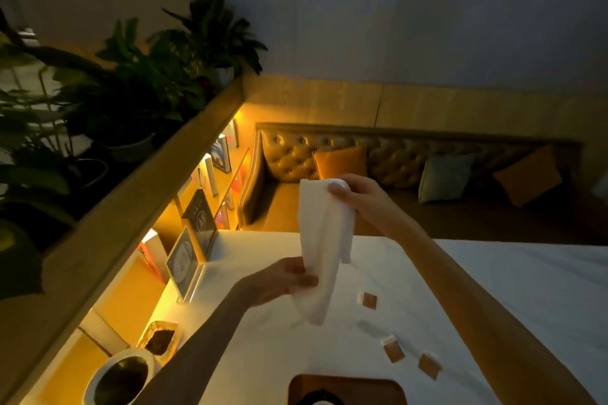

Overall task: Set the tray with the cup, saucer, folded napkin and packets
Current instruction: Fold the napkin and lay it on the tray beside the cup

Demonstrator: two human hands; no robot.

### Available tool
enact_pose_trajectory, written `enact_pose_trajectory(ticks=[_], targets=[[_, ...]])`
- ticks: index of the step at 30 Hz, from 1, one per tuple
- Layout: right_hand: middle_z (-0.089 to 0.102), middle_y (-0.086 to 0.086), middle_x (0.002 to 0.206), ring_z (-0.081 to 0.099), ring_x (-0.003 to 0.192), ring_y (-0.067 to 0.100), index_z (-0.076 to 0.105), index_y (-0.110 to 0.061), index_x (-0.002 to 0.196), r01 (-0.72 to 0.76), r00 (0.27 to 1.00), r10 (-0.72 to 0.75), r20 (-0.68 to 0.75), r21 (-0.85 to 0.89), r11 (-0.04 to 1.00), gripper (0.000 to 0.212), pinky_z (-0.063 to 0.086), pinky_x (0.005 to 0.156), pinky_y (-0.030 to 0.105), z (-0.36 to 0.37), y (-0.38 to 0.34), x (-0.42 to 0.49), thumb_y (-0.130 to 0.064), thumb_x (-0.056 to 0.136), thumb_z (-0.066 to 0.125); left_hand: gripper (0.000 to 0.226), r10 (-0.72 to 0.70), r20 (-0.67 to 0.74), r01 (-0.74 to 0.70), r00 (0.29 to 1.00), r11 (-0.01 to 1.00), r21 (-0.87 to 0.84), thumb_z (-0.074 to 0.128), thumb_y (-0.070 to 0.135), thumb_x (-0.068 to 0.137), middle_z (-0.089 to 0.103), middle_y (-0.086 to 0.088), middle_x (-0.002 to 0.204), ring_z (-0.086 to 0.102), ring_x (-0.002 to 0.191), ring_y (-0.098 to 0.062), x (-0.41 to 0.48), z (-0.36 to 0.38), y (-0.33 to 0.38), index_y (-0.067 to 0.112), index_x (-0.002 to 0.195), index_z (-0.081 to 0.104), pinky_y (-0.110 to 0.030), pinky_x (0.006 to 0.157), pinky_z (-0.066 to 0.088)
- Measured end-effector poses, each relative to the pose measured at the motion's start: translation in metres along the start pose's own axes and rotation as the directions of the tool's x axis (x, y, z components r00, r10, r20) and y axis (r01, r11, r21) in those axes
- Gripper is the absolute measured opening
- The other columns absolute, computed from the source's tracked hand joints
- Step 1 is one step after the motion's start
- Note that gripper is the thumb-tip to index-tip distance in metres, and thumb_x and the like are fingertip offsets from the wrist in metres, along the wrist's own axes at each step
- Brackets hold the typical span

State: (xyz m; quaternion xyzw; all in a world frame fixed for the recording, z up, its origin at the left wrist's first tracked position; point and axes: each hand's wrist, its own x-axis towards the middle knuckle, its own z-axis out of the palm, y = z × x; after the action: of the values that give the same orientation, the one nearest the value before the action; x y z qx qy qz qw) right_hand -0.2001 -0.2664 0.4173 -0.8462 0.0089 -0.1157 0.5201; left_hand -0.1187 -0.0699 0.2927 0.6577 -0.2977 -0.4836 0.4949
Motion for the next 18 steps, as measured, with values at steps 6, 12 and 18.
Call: enact_pose_trajectory(ticks=[6,12,18], targets=[[0.065,0.004,0.097,0.066,0.087,0.023,0.066,-0.022,0.100,-0.020,0.976,0.021,-0.218,0.004,1.000,0.019,0.056,0.071,0.026,-0.058,0.014,-0.034,-0.038,0.091,0.060,0.085,0.137,-0.282,-0.241,0.950,0.895,-0.376,0.087,0.041,0.062,0.057,-0.018,0.133,0.055,0.123,-0.036,-0.013,0.011,0.029,0.006,0.132,0.052,-0.056,0.106,0.044],[0.066,0.002,0.100,0.068,0.082,0.014,0.066,-0.031,0.097,-0.133,0.942,0.181,-0.284,0.180,0.975,0.012,0.056,0.062,0.022,-0.097,0.060,-0.070,-0.039,0.091,0.059,0.040,0.182,-0.521,-0.342,0.834,0.911,-0.229,0.078,0.037,0.076,0.063,-0.015,0.121,0.067,0.106,-0.028,-0.014,0.028,0.060,0.018,0.109,0.066,-0.031,0.077,0.060],[0.067,0.012,0.110,0.072,0.094,0.025,0.058,-0.014,0.114,-0.226,0.962,0.268,-0.052,0.399,0.889,0.037,0.061,0.071,0.033,-0.092,0.092,-0.088,-0.038,0.086,0.063,0.036,0.209,-0.585,-0.364,0.784,0.918,-0.159,0.061,0.020,0.092,0.070,-0.011,0.114,0.071,0.101,-0.024,-0.013,0.063,0.085,0.009,0.126,0.059,-0.032,0.080,0.061]])
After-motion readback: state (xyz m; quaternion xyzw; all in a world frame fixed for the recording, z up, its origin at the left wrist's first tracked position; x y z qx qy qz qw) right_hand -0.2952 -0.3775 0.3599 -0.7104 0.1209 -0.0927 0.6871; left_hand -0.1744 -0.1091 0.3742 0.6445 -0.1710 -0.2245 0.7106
